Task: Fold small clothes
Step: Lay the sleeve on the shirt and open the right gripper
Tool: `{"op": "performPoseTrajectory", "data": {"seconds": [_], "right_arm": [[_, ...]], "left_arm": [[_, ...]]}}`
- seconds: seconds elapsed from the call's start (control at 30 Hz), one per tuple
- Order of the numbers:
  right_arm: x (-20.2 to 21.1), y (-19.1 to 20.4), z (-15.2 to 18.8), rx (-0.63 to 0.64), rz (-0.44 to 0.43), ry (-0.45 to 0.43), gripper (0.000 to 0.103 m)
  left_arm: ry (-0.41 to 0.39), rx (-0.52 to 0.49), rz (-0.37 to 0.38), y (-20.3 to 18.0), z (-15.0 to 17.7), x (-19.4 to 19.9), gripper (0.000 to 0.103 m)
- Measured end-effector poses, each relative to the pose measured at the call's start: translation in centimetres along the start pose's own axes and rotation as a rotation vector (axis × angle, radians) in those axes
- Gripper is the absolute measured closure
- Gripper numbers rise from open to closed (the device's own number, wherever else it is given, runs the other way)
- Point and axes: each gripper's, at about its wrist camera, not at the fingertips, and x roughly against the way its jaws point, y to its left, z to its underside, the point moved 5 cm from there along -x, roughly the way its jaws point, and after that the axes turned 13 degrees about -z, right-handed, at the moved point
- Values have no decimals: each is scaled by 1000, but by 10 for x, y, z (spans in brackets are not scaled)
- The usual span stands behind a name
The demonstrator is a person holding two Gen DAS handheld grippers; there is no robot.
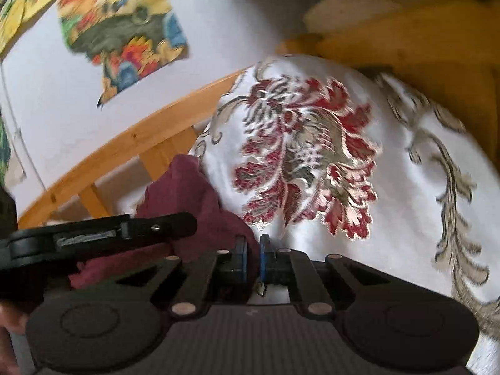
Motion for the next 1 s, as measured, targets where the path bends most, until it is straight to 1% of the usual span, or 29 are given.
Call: {"op": "performPoseTrajectory", "data": {"seconds": [0.07, 0.17, 0.23, 0.33, 0.37, 0.4, 0.47, 0.57, 0.63, 0.7, 0.73, 0.77, 0.8, 0.83, 0.87, 0.93, 1.0], "right_arm": [[1, -2, -1, -13, -6, -5, 94], [-1, -1, 0, 1, 6, -5, 93], [0, 1, 0, 8, 11, -5, 93], [0, 2, 1, 11, 15, -5, 93], [0, 2, 1, 18, 22, -3, 92], [0, 5, 1, 34, 36, 2, 92], [-1, 10, 1, 72, 66, 8, 92], [0, 19, 3, 157, 141, 19, 91], [1, 23, 5, 193, 179, 27, 84], [4, 25, 8, 220, 196, 32, 71], [7, 28, 9, 228, 191, 34, 69], [10, 29, 9, 231, 187, 36, 63], [13, 31, 9, 230, 186, 37, 55], [17, 33, 8, 229, 185, 32, 50], [21, 36, 7, 228, 181, 25, 41], [29, 44, 5, 231, 173, 10, 33], [37, 56, 2, 245, 173, -12, 21]], "left_arm": [[-6, 17, 4, 6, 0, 6, 56], [13, 4, -28, 16, 6, 14, 56], [38, -41, -71, 22, 15, 19, 57], [79, -118, -111, 27, 33, 22, 56], [86, -135, -121, 28, 38, 21, 57], [90, -153, -136, 29, 41, 20, 62], [84, -174, -167, 28, 44, 19, 67], [77, -178, -219, 26, 46, 21, 74], [72, -200, -244, 23, 47, 23, 75], [77, -219, -249, 21, 47, 30, 73], [79, -215, -244, 22, 46, 37, 70], [79, -209, -241, 23, 45, 44, 59], [72, -199, -246, 25, 44, 54, 48], [55, -187, -256, 29, 43, 66, 43], [40, -180, -265, 32, 43, 77, 38], [11, -161, -296, 40, 41, 103, 29], [-11, -131, -338, 50, 42, 128, 18]]}}
